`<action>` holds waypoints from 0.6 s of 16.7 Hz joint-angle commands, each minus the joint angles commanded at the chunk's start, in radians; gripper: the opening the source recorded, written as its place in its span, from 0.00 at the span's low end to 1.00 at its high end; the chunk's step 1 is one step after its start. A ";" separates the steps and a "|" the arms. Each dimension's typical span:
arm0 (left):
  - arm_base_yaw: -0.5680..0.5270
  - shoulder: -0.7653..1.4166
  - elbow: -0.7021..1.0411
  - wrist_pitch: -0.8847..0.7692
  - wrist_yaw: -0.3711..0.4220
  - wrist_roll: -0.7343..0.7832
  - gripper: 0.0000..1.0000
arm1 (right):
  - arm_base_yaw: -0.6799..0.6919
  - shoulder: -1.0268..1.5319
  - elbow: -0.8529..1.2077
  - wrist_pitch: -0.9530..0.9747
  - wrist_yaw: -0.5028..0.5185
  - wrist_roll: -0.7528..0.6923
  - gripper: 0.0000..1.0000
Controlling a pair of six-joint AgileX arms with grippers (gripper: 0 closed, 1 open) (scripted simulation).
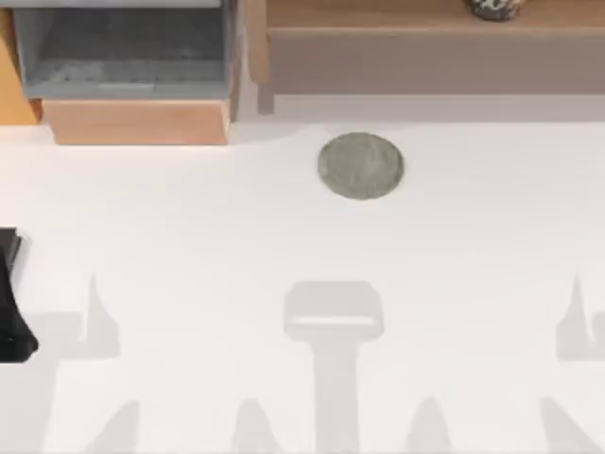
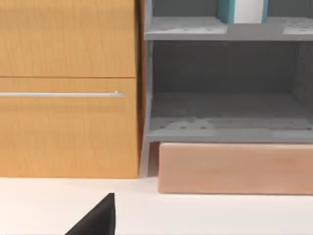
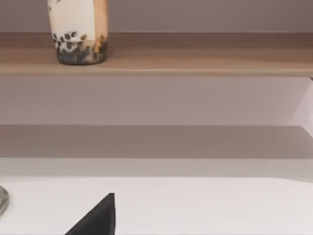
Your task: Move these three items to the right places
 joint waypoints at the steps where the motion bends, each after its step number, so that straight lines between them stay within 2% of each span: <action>1: 0.000 0.000 0.000 0.000 0.000 0.000 1.00 | 0.000 0.000 0.000 0.000 0.000 0.000 1.00; 5: 0.000 0.000 0.000 0.000 0.000 0.000 1.00 | 0.013 0.064 0.052 0.042 0.019 0.000 1.00; 10: 0.000 0.000 0.000 0.000 0.000 0.000 1.00 | 0.075 0.380 0.254 0.203 0.090 0.000 1.00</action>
